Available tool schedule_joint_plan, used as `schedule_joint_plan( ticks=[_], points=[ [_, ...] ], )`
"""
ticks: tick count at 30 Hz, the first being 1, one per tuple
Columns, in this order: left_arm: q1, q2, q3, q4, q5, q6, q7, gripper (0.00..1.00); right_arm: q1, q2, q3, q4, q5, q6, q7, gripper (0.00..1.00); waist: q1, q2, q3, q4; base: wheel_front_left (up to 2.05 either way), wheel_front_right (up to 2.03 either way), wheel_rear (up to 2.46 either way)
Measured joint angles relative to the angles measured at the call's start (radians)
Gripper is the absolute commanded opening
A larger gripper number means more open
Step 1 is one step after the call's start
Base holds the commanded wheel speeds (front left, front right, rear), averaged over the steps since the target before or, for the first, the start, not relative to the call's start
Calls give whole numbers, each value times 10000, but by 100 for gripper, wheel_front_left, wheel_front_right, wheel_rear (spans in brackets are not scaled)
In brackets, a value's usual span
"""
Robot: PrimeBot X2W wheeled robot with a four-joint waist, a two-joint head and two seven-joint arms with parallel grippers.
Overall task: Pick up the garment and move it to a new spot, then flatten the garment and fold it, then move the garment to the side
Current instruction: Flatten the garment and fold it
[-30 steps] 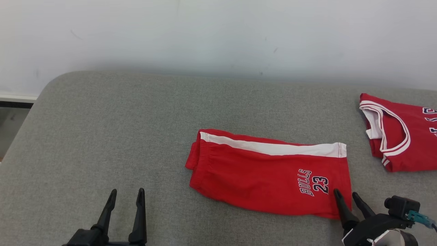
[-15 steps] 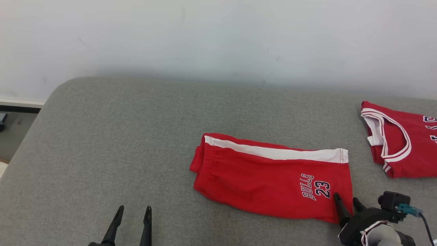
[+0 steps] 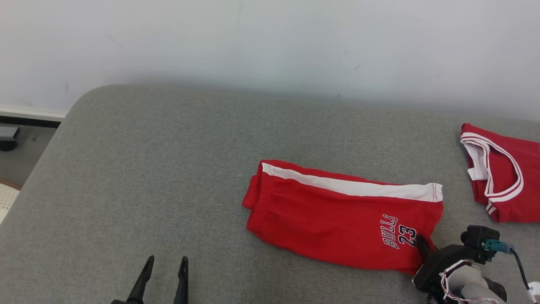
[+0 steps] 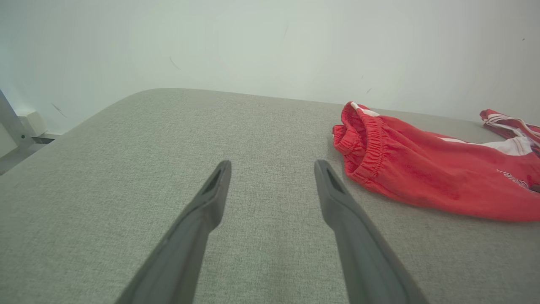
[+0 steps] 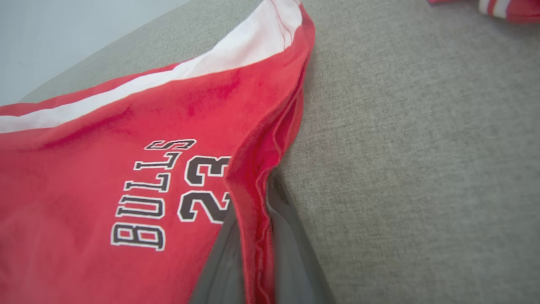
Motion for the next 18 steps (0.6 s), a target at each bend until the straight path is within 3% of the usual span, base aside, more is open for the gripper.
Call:
schedule_joint_plan(
  ticks=[10,18],
  points=[
    [-2,-8,130,31,-4,0,0,100,178,-884,320,-278,63,4,-360,0,0,0,26,-255,0,0,0],
    [-34,-19,134,67,-17,0,0,100,-61,-1112,754,-1824,184,0,-311,0,0,0,130,-514,0,0,0]
  ],
)
